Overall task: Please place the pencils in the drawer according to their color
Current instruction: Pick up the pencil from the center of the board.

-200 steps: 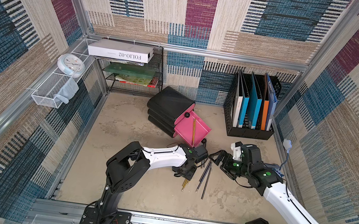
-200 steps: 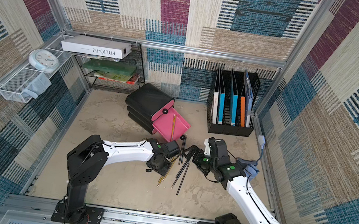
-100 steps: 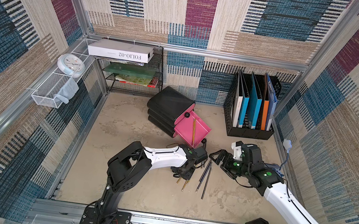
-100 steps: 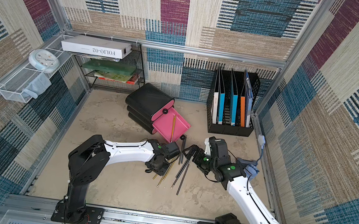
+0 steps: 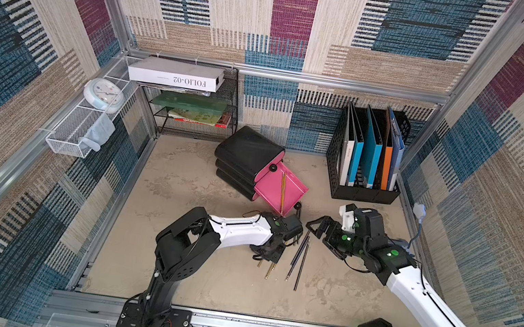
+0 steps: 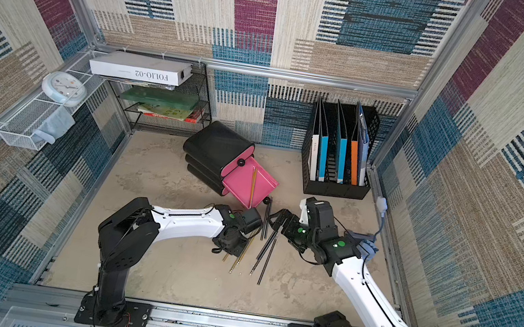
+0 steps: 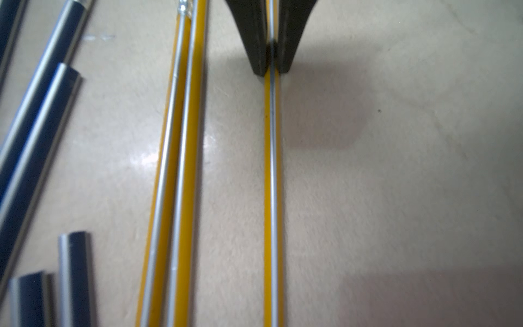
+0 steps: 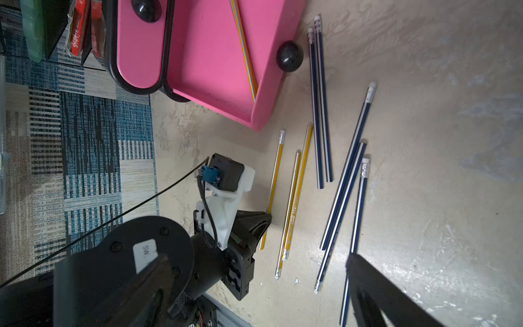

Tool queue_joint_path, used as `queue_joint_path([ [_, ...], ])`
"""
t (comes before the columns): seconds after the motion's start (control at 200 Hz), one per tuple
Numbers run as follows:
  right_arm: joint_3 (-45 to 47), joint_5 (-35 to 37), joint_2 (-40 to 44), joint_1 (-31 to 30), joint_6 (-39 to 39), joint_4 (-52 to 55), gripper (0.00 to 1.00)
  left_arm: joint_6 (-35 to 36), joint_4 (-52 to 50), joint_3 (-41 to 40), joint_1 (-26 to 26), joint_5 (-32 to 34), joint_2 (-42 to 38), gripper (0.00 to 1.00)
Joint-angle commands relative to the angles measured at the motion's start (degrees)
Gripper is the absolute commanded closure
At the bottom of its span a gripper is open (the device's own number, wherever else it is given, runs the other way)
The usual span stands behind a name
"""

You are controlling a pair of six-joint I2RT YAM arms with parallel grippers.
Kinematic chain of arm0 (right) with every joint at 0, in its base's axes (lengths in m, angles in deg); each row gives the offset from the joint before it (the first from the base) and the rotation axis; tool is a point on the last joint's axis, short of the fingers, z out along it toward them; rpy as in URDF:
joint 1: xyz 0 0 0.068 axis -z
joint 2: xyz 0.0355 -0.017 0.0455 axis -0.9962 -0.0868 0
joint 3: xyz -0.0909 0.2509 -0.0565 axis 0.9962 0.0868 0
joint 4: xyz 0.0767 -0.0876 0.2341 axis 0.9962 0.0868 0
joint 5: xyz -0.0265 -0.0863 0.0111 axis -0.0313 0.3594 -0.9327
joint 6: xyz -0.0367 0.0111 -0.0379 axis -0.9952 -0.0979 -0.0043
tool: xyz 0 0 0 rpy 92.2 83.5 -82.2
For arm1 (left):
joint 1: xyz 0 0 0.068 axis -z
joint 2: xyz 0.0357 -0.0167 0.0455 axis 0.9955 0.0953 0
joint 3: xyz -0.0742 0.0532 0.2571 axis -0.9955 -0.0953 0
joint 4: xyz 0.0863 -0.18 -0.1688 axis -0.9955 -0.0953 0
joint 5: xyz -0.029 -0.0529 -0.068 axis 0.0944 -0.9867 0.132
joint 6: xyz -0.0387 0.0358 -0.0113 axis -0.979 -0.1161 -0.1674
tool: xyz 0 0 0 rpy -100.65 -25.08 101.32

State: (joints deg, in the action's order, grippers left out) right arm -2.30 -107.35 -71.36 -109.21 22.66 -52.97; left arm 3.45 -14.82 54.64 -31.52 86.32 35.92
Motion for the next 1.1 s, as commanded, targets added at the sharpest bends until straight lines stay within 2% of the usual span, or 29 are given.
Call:
queue_joint_path([
  [0.0, -1.0, 0.4, -0.2, 0.0, 0.2, 0.1, 0.01, 0.8, -3.5, -1.2, 0.0, -2.2, 1.5, 0.98],
  [0.21, -2.0, 0.3, -0.9, 0.1, 0.4, -0.2, 0.01, 1.5, -4.4, -1.7, -0.1, -4.6, 0.2, 1.00],
  [0.471, -2.2, 0.0, -1.6, 0.0, 1.2, -1.9, 0.01, 1.6, -7.1, -3.1, 0.0, -6.8, -7.6, 1.00],
  [0.872, -2.4, 0.8, -2.8, 0.5, 2.9, -4.9, 0.01, -3.0, -9.7, -6.5, 0.0, -11.3, -21.9, 1.00],
  [1.092, -3.3, 0.5, -4.0, 1.2, 3.3, -6.0, 0.01, -7.1, -8.6, -2.2, -0.1, -9.8, -23.3, 1.00],
])
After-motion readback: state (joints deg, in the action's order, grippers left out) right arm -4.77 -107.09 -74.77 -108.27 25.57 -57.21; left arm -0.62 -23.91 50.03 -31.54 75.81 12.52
